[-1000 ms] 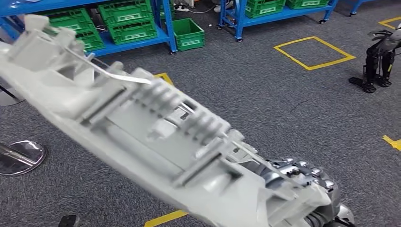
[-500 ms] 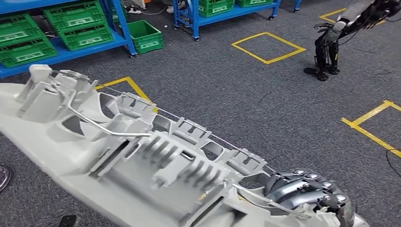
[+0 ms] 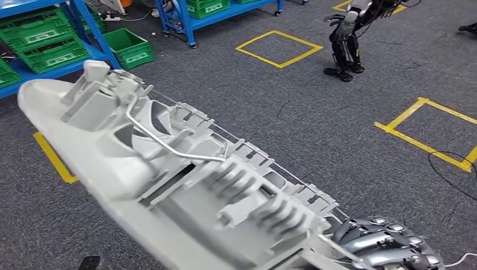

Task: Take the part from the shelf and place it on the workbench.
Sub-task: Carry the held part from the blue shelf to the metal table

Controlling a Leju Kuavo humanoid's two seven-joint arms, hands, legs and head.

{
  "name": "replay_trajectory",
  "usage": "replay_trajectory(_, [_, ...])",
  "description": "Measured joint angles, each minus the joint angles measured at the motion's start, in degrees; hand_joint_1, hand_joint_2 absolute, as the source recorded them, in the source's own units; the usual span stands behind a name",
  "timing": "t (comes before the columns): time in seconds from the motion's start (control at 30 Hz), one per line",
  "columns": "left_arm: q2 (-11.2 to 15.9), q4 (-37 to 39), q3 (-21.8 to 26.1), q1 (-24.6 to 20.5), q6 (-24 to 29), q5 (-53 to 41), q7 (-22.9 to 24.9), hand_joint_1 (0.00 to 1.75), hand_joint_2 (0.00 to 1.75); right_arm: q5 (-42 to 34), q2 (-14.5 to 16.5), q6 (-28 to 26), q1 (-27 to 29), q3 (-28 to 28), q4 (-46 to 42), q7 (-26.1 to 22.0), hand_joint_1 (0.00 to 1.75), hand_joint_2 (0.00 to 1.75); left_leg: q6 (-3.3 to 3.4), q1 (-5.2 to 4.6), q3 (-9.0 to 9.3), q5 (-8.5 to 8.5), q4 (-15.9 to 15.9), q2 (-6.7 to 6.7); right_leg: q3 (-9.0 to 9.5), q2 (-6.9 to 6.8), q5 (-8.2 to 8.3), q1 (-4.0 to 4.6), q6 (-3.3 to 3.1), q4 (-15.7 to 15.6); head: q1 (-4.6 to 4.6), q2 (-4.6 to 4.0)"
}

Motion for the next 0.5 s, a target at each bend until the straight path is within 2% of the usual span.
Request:
replay_trajectory(0.03, [0.0, 0.0, 0.0, 0.0, -0.1, 0.1, -0.2, 0.0, 1.75, 0.1, 0.0, -0.4, 0.1, 0.0, -0.3, 0.0, 1.75, 1.75, -0.23, 0.07, -0.96, -1.54, 2.2, -1.18, 0.01, 0.6, 0.16, -0.14, -0.27, -0.2, -0.06, 0.0])
replay_trajectory(0.1, [0.2, 0.0, 0.0, 0.1, -0.2, 0.2, -0.5, 0.0, 1.75, 0.3, 0.0, -1.3, 0.1, 0.1, -0.7, 0.0, 1.75, 1.75, -0.38, 0.12, -4.44, -5.28, 9.6, -3.45, -0.13, 1.84, 0.3, -0.23, -0.54, -0.2, -0.12, 0.0])
replay_trajectory(0.13, [0.3, 0.0, 0.0, 0.2, -0.3, 0.3, -0.7, 0.0, 1.75, 0.4, 0.0, -1.7, 0.2, 0.2, -0.7, 0.0, 1.75, 1.75, -0.4, 0.11, -6.16, -6.38, 13.0, -3.87, -0.17, 2.57, 0.34, -0.24, -0.6, -0.2, -0.11, 0.0])
replay_trajectory(0.17, [0.4, 0.0, 0.0, 0.3, -0.3, 0.3, -0.8, 0.0, 1.75, 0.4, 0.0, -2.1, 0.2, 0.2, -0.7, 0.0, 1.75, 1.75, -0.4, 0.11, -7.15, -6.35, 14.7, -4.05, -0.2, 3.33, 0.38, -0.25, -0.6, -0.2, -0.11, 0.0])
replay_trajectory(0.2, [0.5, 0.0, 0.0, 0.3, -0.3, 0.3, -0.9, 0.0, 1.75, 0.5, 0.0, -2.3, 0.2, 0.2, -0.8, 0.0, 1.75, 1.75, -0.39, 0.14, -7.19, -5.23, 14.3, -4.18, -0.2, 4.11, 0.43, -0.29, -0.55, -0.2, -0.11, 0.0])
replay_trajectory(0.23, [0.6, 0.0, 0.0, 0.3, -0.3, 0.4, -0.9, 0.0, 1.75, 0.5, 0.0, -2.4, 0.3, 0.2, -0.8, 0.0, 1.75, 1.75, -0.35, 0.21, -6.24, -3.27, 12.0, -4.45, -0.18, 4.88, 0.49, -0.38, -0.45, -0.1, -0.12, 0.0])
replay_trajectory(0.3, [0.7, 0.0, 0.0, 0.3, -0.4, 0.4, -1.0, 0.0, 1.75, 0.5, 0.0, -2.4, 0.2, 0.2, -0.9, 0.0, 1.75, 1.75, -0.33, 0.61, -2.95, 0.52, 4.6, -6.8, -0.34, 6.31, 0.6, -0.45, -0.07, 0.1, -0.15, 0.0])
replay_trajectory(0.33, [0.7, 0.0, 0.0, 0.3, -0.4, 0.4, -1.0, 0.0, 1.75, 0.5, 0.0, -2.4, 0.2, 0.2, -1.0, 0.0, 1.75, 1.75, -0.28, 0.79, -1.68, 1.43, 1.8, -8.02, -0.59, 6.96, 0.67, -0.43, 0.18, 0.2, -0.16, 0.01])
replay_trajectory(0.37, [0.7, 0.0, 0.0, 0.3, -0.4, 0.4, -1.0, 0.0, 1.75, 0.5, 0.0, -2.4, 0.3, 0.2, -1.1, 0.0, 1.75, 1.75, -0.15, 0.89, -0.98, 1.64, 0.1, -8.95, -0.89, 7.58, 0.76, -0.44, 0.48, 0.3, -0.17, 0.01])
replay_trajectory(0.4, [0.7, 0.0, 0.0, 0.3, -0.4, 0.4, -1.0, 0.0, 1.75, 0.5, 0.0, -2.4, 0.3, 0.2, -1.1, 0.0, 1.75, 1.75, 0.1, 0.86, -0.75, 1.47, -0.5, -9.08, -1.2, 8.21, 0.88, -0.47, 0.85, 0.4, -0.18, 0.01])
replay_trajectory(0.43, [0.7, 0.0, 0.0, 0.2, -0.4, 0.4, -1.0, 0.0, 1.75, 0.5, 0.0, -2.4, 0.4, 0.2, -1.2, 0.0, 1.75, 1.75, 0.46, 0.83, -0.81, 1.45, -0.5, -8.44, -1.47, 8.73, 1.07, -0.61, 1.21, 0.2, -0.18, 0.01])
replay_trajectory(0.47, [0.7, 0.0, 0.0, 0.1, -0.4, 0.4, -1.1, 0.0, 1.75, 0.5, 0.0, -2.5, 0.5, 0.2, -1.3, 0.0, 1.75, 1.75, 0.84, 0.83, -0.78, 1.54, -0.7, -7.81, -1.67, 8.4, 1.07, -0.65, 1.51, 0.3, -0.16, 0.0])
replay_trajectory(0.5, [0.7, 0.0, 0.0, 0.1, -0.4, 0.4, -1.1, 0.0, 1.75, 0.5, 0.0, -2.5, 0.6, 0.2, -1.3, 0.0, 1.75, 1.75, 1.2, 0.87, -0.73, 1.65, -0.8, -7.14, -2.09, 7.15, 0.61, -0.6, 1.77, 1.0, 0.01, 0.0])
